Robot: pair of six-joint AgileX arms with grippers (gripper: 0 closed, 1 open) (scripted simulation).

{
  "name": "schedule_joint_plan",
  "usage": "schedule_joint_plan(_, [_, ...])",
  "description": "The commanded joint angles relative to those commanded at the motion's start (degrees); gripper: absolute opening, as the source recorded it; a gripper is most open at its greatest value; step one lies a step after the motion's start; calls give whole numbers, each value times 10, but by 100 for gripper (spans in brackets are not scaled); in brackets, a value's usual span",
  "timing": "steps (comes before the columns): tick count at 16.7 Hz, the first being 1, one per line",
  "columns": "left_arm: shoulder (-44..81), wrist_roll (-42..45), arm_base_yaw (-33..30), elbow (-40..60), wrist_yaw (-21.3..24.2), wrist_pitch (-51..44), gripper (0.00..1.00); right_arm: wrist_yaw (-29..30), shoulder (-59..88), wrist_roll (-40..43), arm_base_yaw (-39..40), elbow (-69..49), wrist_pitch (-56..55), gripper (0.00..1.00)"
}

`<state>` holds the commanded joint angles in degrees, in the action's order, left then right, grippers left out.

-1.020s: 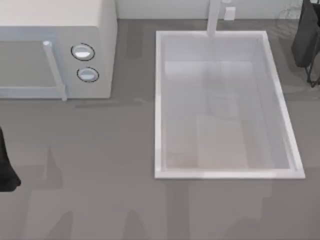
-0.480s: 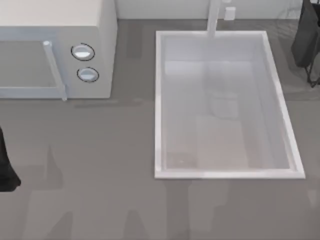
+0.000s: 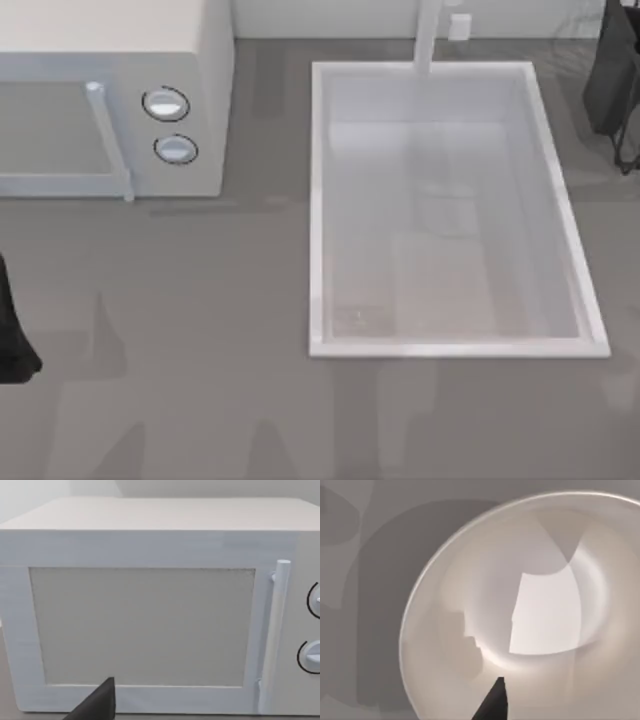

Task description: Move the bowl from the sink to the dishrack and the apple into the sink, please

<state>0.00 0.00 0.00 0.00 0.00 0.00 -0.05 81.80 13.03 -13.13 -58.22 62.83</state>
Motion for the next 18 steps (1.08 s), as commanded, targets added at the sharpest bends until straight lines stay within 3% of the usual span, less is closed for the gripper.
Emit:
schedule_joint_plan(7, [0,0,0,0,0,0,100,78,44,-26,120,13,-234,0])
schedule_joint_plan(18, [0,0,0,0,0,0,100,298,112,-102,391,121,-887,0])
